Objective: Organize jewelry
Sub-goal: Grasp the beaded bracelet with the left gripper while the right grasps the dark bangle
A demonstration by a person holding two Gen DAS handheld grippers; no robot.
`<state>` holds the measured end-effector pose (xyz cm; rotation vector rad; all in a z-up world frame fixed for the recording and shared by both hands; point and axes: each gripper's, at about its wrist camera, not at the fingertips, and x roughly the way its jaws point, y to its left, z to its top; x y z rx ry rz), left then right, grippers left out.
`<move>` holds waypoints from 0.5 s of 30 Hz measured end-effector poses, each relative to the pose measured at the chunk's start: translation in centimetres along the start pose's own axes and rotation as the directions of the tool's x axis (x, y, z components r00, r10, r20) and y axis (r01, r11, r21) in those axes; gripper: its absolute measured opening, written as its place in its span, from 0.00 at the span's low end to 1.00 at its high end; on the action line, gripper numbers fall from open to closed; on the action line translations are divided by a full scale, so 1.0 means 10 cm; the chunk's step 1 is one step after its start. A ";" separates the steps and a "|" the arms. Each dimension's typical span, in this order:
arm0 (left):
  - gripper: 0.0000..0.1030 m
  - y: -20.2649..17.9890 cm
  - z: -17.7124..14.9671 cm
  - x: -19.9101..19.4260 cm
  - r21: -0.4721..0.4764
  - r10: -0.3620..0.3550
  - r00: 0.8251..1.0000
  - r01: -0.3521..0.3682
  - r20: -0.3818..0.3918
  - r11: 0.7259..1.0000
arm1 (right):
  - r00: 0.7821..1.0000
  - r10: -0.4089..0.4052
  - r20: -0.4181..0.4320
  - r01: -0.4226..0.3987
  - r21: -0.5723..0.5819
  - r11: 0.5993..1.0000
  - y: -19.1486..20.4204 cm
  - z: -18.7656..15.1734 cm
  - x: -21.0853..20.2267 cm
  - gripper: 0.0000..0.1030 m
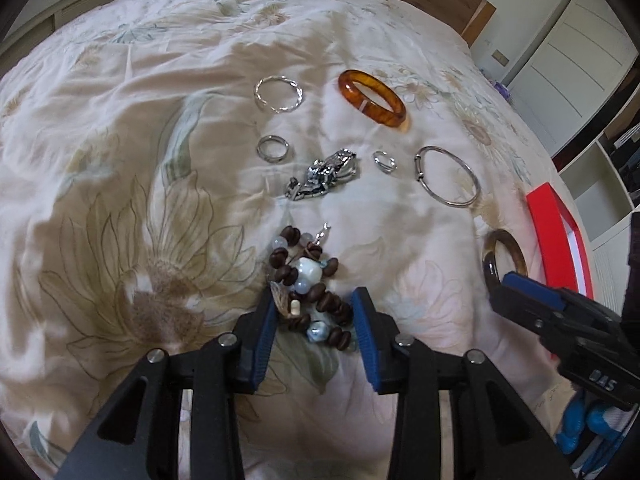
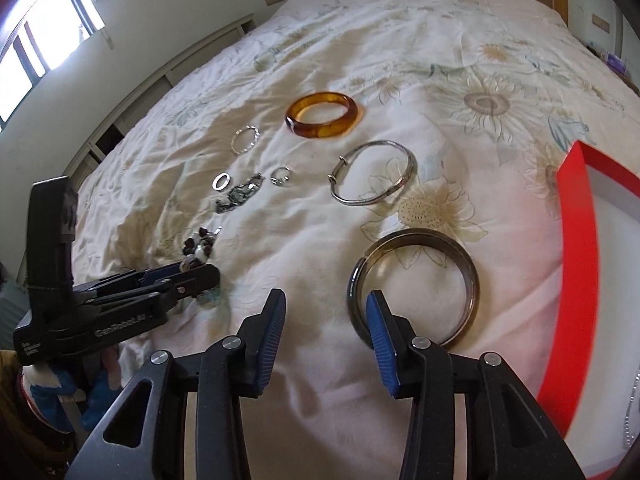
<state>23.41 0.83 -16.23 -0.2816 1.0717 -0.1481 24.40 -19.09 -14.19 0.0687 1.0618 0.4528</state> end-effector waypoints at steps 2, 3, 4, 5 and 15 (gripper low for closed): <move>0.33 0.01 -0.01 0.01 -0.002 -0.008 1.000 0.008 0.001 1.000 | 1.000 -0.009 -0.011 0.009 0.007 1.000 -0.03 0.00 0.06 0.37; 0.32 0.02 -0.01 0.02 -0.004 -0.013 1.000 0.013 0.001 1.000 | 1.000 -0.008 -0.016 0.008 0.015 1.000 -0.05 0.00 0.10 0.35; 0.31 0.03 -0.01 0.02 -0.008 -0.017 1.000 0.017 0.001 1.000 | 1.000 -0.007 -0.020 0.007 0.021 1.000 -0.06 0.00 0.11 0.33; 0.29 0.04 -0.02 0.03 -0.015 -0.026 1.000 0.026 0.001 1.000 | 1.000 -0.006 -0.024 0.006 0.025 1.000 -0.07 -0.01 0.14 0.32; 0.19 0.06 -0.03 0.04 -0.004 -0.050 0.999 0.050 0.020 0.999 | 0.998 0.056 -0.039 -0.053 0.086 0.995 -0.16 -0.02 0.34 0.12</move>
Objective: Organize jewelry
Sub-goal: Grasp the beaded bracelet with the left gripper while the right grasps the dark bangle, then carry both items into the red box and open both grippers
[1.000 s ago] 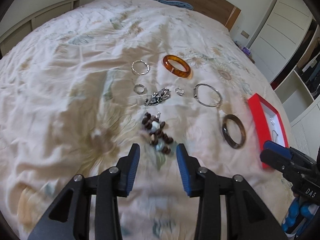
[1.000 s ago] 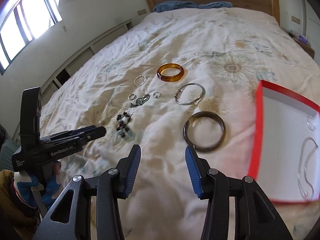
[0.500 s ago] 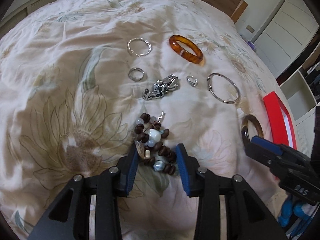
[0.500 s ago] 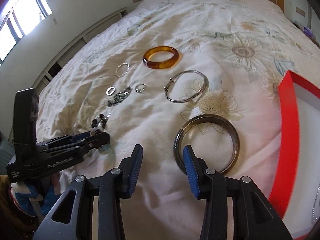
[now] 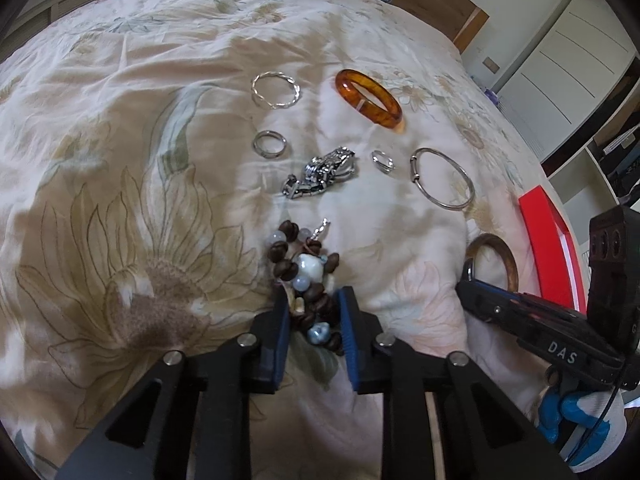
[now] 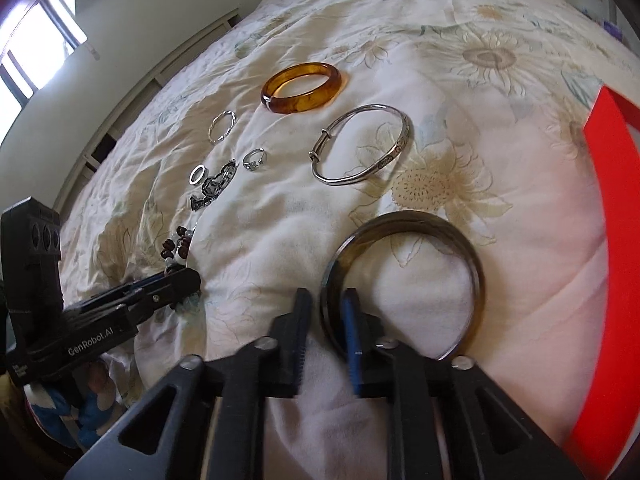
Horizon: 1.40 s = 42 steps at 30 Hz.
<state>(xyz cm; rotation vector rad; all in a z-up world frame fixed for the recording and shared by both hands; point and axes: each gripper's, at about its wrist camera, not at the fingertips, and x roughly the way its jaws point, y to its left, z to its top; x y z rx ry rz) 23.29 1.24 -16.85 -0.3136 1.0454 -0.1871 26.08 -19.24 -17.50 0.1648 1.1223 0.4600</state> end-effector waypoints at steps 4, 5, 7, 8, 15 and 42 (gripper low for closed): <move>0.14 -0.02 0.00 -0.06 0.010 0.001 1.000 -0.001 0.010 1.000 | 1.000 0.022 0.013 -0.022 -0.004 1.000 0.04 -0.02 -0.04 0.11; 0.14 -0.03 0.00 -0.07 0.011 0.000 1.000 0.000 0.012 1.000 | 1.000 0.027 0.016 -0.027 -0.004 1.000 0.05 -0.03 -0.05 0.11; 0.13 -0.03 0.01 -0.12 0.010 -0.004 1.000 0.003 0.018 1.000 | 0.999 0.047 0.020 -0.047 0.002 0.999 0.08 -0.06 -0.08 0.10; 0.13 -0.03 0.01 -0.16 0.007 -0.007 1.000 0.007 0.022 1.000 | 0.998 0.059 0.022 -0.059 0.006 0.998 0.10 -0.08 -0.10 0.10; 0.13 -0.07 -0.01 -0.44 0.001 -0.028 0.998 0.028 0.056 1.000 | 0.989 0.142 0.043 -0.143 0.002 0.990 0.32 -0.22 -0.34 0.08; 0.13 -0.85 -0.57 -2.11 0.138 -0.091 0.969 0.060 0.229 0.989 | 0.928 0.218 0.303 -0.207 -0.067 0.976 0.95 -0.88 -2.16 0.08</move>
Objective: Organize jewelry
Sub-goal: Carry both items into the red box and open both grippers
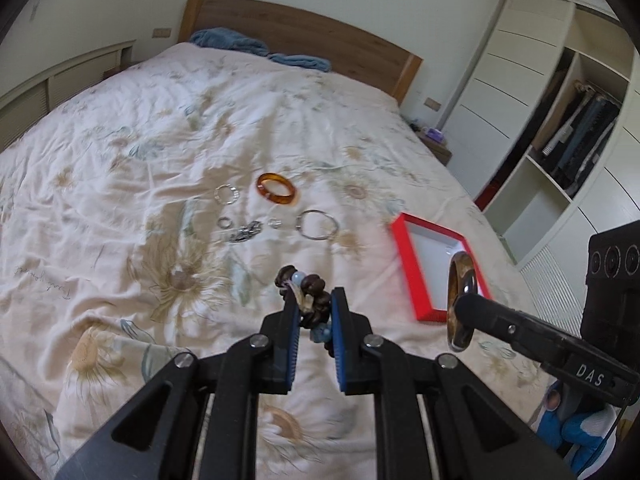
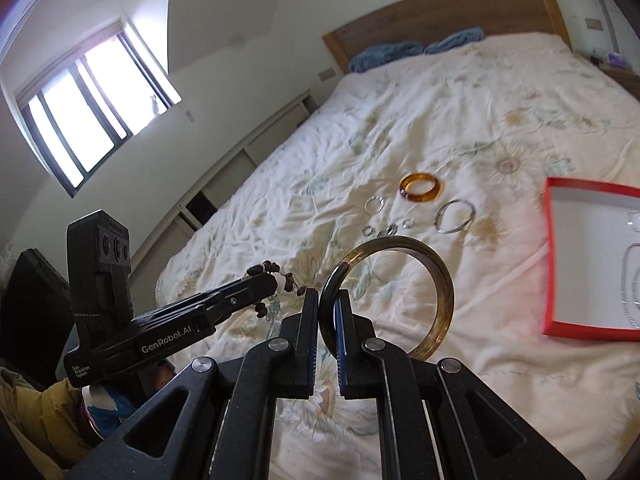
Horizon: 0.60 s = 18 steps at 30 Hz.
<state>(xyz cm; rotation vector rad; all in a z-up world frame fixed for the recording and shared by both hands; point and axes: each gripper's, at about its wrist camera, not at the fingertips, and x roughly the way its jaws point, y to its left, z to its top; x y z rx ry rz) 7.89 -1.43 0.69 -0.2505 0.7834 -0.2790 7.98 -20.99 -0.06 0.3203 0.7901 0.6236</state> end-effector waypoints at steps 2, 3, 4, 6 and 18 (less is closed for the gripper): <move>0.13 -0.16 -0.02 -0.07 0.022 -0.016 1.000 0.016 0.002 1.000 | 1.000 -0.011 0.027 0.010 0.006 1.000 -0.01 -0.04 -0.18 0.08; 0.13 -0.24 -0.03 -0.10 0.033 -0.025 1.000 0.025 0.003 0.999 | 0.999 -0.017 0.039 0.017 0.008 1.000 -0.02 -0.06 -0.25 0.08; 0.13 -0.30 -0.04 -0.12 0.042 -0.030 1.000 0.029 0.004 0.999 | 0.999 -0.022 0.049 0.022 0.010 1.000 -0.04 -0.07 -0.31 0.08; 0.13 -0.44 -0.06 -0.17 0.064 -0.044 0.999 0.043 0.006 0.997 | 0.997 -0.035 0.073 0.034 0.021 0.999 -0.08 -0.11 -0.47 0.08; 0.13 -1.13 -0.14 -0.04 0.170 -0.115 0.992 0.123 -0.056 0.978 | 0.978 -0.123 0.168 0.107 0.101 0.989 -0.50 -0.28 -1.12 0.08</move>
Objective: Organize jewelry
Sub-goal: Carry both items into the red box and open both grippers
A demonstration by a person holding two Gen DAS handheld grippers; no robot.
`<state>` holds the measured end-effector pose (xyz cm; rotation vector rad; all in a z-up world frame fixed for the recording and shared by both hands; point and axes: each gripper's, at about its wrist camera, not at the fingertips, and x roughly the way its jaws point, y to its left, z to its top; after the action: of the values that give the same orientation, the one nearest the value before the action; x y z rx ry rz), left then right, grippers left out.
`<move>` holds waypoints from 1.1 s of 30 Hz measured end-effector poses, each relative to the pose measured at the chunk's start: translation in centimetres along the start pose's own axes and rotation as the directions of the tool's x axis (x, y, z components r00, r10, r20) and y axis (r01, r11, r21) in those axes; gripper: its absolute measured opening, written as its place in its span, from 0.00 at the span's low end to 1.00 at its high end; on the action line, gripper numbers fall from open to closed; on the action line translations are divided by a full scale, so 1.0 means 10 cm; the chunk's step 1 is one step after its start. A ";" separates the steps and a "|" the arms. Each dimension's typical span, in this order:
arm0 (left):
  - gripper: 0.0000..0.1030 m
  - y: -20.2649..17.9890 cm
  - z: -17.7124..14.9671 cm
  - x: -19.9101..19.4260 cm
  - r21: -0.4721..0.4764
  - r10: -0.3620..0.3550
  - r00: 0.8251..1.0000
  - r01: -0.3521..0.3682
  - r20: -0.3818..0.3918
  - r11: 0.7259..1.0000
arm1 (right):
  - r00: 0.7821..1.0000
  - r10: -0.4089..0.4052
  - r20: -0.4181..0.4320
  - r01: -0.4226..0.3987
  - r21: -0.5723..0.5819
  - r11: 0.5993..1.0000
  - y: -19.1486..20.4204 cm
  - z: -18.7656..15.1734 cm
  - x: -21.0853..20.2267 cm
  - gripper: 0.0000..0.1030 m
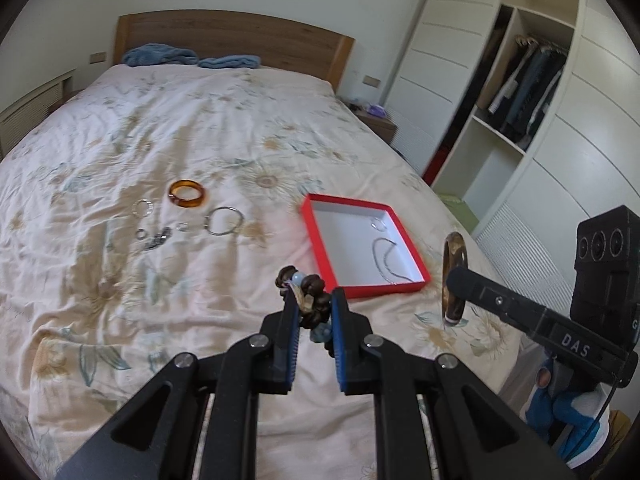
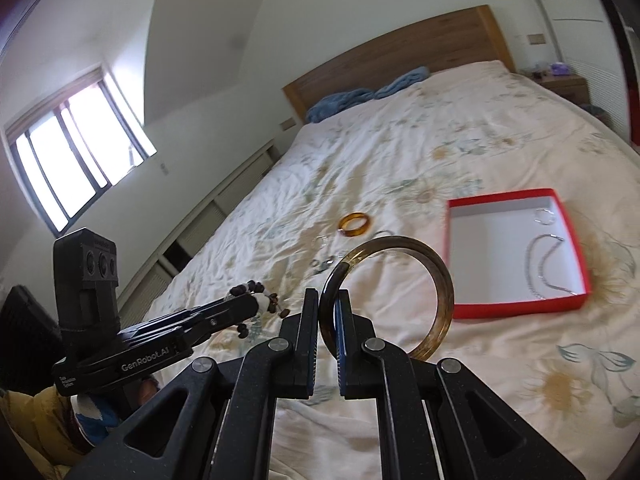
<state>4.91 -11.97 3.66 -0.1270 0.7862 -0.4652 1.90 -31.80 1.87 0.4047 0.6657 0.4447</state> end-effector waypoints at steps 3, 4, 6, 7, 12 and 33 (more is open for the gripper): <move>0.13 -0.11 0.05 0.13 0.021 -0.013 1.000 0.013 -0.021 1.000 | 1.000 -0.025 0.001 0.025 0.038 0.999 -0.23 -0.02 -0.02 0.08; 0.13 -0.15 0.07 0.19 0.028 -0.019 0.999 0.020 -0.029 0.999 | 0.999 -0.033 -0.002 0.033 0.047 0.998 -0.30 -0.01 -0.02 0.08; 0.13 -0.24 0.12 0.34 0.044 -0.032 0.998 0.034 -0.047 0.998 | 0.999 -0.054 -0.008 0.054 0.065 0.996 -0.46 0.01 0.01 0.08; 0.13 -0.29 0.15 0.42 0.053 -0.038 0.998 0.041 -0.056 0.998 | 0.998 -0.062 -0.009 0.063 0.070 0.996 -0.52 0.03 0.02 0.08; 0.13 -0.52 0.31 0.87 0.087 -0.067 0.993 0.075 -0.099 0.993 | 0.994 -0.110 -0.027 0.112 0.075 0.991 -0.88 0.20 0.16 0.08; 0.13 -0.66 0.57 3.04 0.065 -0.119 0.950 0.143 -0.289 0.988 | 0.952 -0.200 -0.233 0.199 -0.029 0.980 -2.32 1.07 1.65 0.08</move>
<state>25.17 -31.83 -10.32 -0.0326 1.0434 -0.6522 26.60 -44.93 -10.08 0.2774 0.9264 0.3038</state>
